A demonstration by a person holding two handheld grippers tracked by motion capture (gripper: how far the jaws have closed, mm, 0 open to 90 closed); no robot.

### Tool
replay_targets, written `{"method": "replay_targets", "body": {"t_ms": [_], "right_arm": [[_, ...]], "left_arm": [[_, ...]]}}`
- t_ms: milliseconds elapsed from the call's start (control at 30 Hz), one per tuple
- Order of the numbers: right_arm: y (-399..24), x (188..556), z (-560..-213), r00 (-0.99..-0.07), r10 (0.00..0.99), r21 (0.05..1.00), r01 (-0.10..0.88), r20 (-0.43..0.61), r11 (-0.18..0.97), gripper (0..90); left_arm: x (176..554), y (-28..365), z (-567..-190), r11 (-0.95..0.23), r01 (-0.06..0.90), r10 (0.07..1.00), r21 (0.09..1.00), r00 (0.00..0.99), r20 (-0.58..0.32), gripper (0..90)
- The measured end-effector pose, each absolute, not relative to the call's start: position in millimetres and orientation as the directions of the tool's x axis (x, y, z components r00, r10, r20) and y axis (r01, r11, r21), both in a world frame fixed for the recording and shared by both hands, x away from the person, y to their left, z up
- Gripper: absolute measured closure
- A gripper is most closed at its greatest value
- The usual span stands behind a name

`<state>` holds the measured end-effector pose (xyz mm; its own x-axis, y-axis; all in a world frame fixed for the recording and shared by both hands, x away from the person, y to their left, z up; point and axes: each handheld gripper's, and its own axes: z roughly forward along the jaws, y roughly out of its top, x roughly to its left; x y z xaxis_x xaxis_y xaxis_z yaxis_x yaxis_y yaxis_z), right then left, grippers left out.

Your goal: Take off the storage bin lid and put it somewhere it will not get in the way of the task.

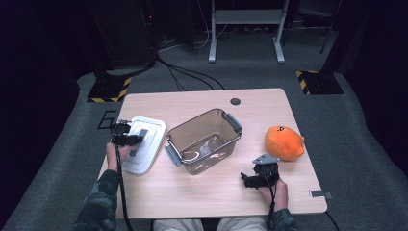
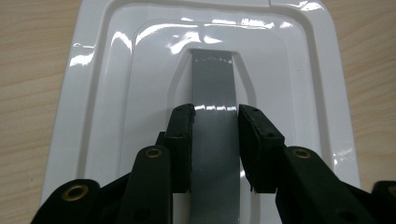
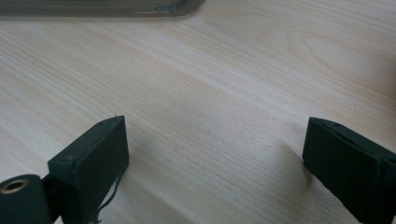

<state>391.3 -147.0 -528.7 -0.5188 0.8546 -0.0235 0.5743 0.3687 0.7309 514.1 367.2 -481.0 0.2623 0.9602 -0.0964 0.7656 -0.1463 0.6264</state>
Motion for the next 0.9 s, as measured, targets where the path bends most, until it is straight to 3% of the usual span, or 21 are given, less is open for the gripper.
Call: {"method": "replay_targets", "body": {"t_ms": [733, 900], "right_arm": [[-146.9, 391.3, -528.7, -0.52, 0.854, 0.732, 0.571, -0.028, 0.371, 6.2], [-147.0, 391.3, -528.6, -0.519, 0.854, 0.732, 0.572, -0.026, 0.37, 6.3]], "left_arm": [[521.0, 367.0, -493.1, -0.123, 0.782, 0.962, 0.611, 0.244, -0.119, 65.5], [517.8, 369.0, -488.9, -0.096, 0.785, 0.969, 0.613, 0.214, -0.122, 41.1]]}}
